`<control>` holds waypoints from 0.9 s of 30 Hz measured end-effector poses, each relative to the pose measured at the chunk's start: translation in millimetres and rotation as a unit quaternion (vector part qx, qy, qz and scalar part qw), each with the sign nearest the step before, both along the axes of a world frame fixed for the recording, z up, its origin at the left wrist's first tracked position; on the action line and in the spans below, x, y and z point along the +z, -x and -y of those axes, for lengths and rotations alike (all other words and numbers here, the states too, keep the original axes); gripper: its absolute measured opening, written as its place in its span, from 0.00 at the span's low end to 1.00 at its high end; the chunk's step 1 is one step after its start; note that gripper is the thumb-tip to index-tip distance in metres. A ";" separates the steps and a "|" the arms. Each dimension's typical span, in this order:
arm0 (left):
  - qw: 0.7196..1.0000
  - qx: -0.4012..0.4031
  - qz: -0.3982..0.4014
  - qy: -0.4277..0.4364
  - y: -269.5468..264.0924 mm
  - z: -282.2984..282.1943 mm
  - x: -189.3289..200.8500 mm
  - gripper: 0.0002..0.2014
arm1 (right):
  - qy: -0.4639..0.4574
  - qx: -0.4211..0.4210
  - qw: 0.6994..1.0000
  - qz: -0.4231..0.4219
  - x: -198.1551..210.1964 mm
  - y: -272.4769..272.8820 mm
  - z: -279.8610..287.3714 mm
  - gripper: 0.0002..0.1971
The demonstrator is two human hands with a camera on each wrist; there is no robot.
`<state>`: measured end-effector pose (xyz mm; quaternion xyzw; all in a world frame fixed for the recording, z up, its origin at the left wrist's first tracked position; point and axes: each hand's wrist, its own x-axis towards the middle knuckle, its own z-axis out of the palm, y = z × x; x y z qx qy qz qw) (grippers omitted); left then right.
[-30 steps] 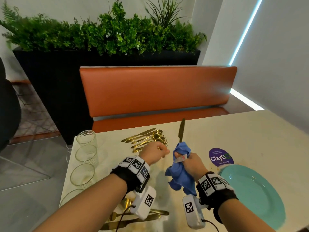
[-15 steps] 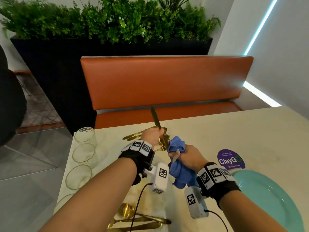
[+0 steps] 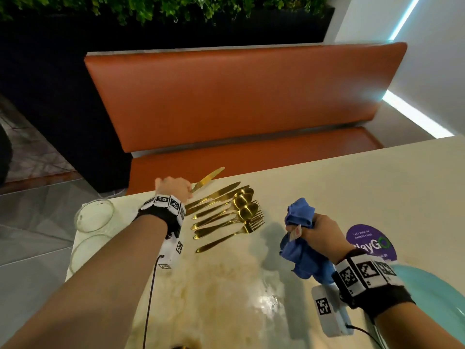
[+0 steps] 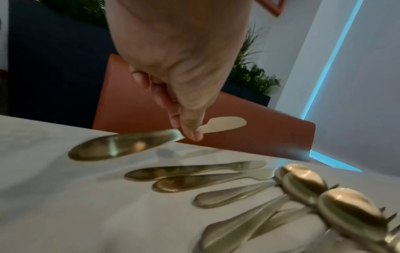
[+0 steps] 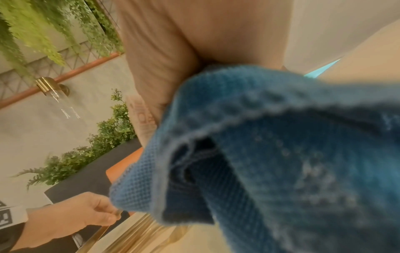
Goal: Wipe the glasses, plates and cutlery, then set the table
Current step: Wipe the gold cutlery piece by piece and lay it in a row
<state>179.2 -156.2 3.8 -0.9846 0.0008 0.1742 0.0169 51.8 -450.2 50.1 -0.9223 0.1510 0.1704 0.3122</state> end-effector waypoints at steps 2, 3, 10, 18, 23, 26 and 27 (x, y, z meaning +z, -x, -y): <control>1.000 -0.022 -0.007 -0.015 -8.6 -0.2 -10.8 0.13 | -0.003 0.005 1.000 -0.009 -4.4 -4.7 -3.6 0.09; 1.000 -0.025 -0.013 -0.013 -12.7 -0.4 -17.2 0.12 | -0.004 0.009 1.000 -0.011 -7.6 -7.7 -6.0 0.11; 0.998 -0.019 0.015 0.054 -18.8 -4.3 -44.0 0.10 | -0.010 0.043 0.999 -0.024 -17.3 -19.4 -32.0 0.08; 0.998 -0.037 0.024 0.039 1.4 3.1 -47.6 0.16 | -0.004 0.049 0.998 -0.039 -12.2 -3.3 -40.7 0.08; 0.992 0.020 0.015 0.122 30.6 16.8 -19.2 0.18 | -0.004 0.012 0.999 -0.031 1.0 23.5 -32.5 0.10; 0.988 -0.008 0.012 0.155 65.3 32.2 3.1 0.17 | -0.016 0.000 0.999 -0.028 7.1 44.8 -31.7 0.10; 0.986 -0.019 0.000 0.164 80.0 37.9 8.6 0.16 | -0.015 0.000 0.999 -0.031 8.7 53.0 -32.9 0.12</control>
